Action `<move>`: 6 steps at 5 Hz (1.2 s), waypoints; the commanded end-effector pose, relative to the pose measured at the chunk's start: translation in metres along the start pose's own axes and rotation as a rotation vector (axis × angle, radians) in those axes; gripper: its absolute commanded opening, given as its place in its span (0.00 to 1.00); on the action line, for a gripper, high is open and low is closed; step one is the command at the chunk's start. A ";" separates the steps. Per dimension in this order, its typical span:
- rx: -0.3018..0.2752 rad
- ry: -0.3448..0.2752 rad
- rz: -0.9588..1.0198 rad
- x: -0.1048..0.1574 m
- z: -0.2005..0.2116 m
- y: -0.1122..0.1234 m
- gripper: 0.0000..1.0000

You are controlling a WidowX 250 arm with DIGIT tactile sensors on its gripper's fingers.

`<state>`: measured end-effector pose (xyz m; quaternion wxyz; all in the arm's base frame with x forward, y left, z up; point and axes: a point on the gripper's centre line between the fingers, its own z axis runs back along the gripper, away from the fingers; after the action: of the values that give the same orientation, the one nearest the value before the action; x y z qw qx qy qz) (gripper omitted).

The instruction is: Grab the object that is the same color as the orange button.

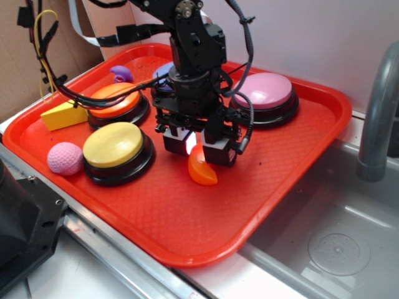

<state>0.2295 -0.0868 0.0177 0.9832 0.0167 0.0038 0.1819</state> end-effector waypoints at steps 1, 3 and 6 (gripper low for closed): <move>0.010 -0.070 0.002 0.015 0.029 -0.003 0.00; -0.065 -0.137 0.013 0.035 0.085 -0.005 0.00; -0.109 -0.148 -0.178 0.054 0.166 0.024 0.00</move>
<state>0.2682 -0.0523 0.1626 0.9946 -0.0128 -0.0410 0.0943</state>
